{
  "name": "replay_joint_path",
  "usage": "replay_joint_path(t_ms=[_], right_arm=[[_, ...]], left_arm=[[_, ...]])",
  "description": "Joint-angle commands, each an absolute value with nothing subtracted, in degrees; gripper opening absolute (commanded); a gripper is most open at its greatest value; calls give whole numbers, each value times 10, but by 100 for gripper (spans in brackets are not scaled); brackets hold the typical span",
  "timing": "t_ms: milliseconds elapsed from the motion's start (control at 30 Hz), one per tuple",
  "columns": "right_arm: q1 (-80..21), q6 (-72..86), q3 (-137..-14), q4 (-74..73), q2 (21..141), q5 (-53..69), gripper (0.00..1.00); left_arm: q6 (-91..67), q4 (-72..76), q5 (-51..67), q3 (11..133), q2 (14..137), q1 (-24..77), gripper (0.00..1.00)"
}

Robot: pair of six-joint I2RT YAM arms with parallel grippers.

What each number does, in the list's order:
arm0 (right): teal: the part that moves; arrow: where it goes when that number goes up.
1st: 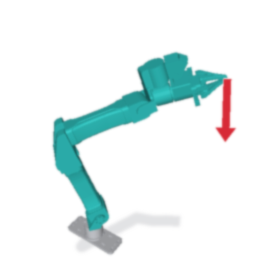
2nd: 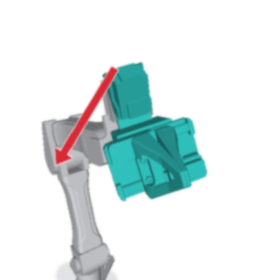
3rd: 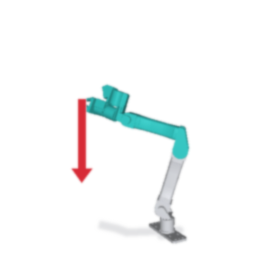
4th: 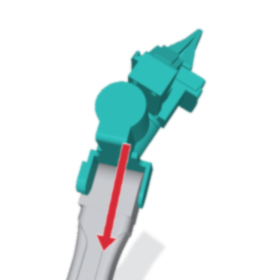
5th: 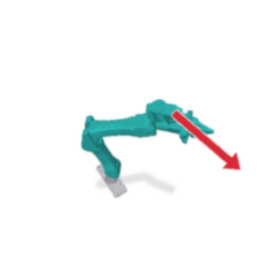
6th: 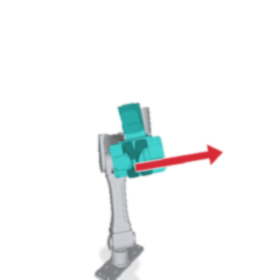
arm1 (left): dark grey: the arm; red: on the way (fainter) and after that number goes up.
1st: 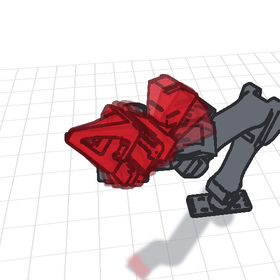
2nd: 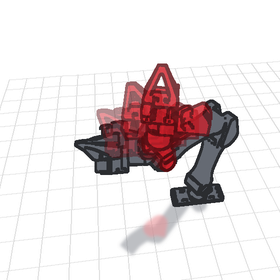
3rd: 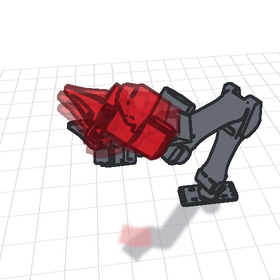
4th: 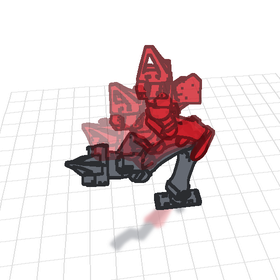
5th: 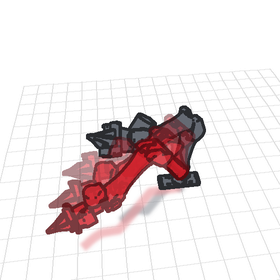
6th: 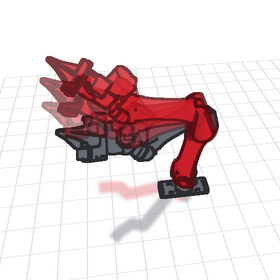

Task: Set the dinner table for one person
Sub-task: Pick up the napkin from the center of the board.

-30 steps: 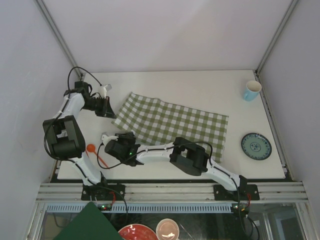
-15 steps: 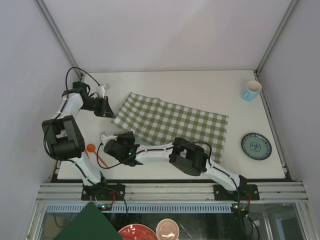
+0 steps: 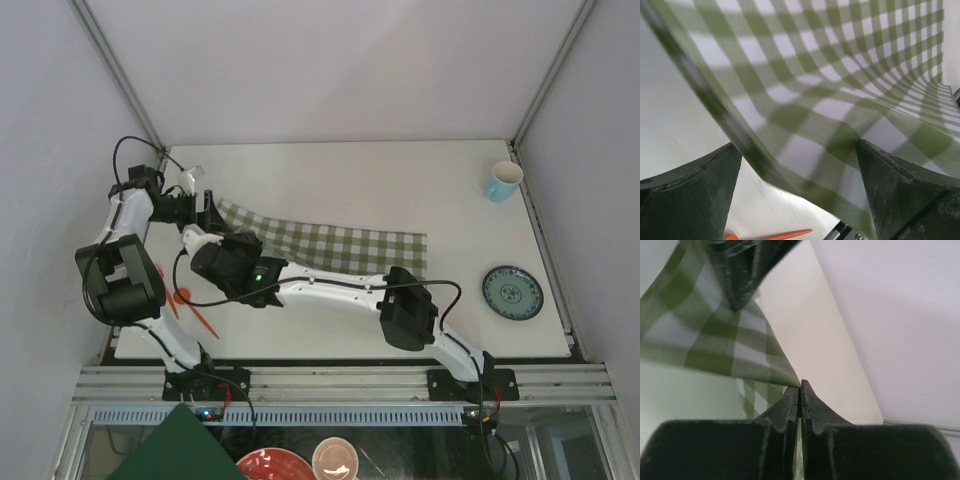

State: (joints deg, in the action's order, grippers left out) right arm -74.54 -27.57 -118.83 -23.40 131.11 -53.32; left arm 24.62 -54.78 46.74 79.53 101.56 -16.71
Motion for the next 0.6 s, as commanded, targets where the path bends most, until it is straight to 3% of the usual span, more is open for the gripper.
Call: replay_joint_path(t_ms=[0, 567], right_arm=[[-742, -268, -1238, -279, 1236, -536, 0], [-713, -290, -1285, -292, 1210, -536, 0]], left_arm=[[259, -534, 486, 797, 970, -187, 100], [304, -549, 463, 781, 956, -234, 100]])
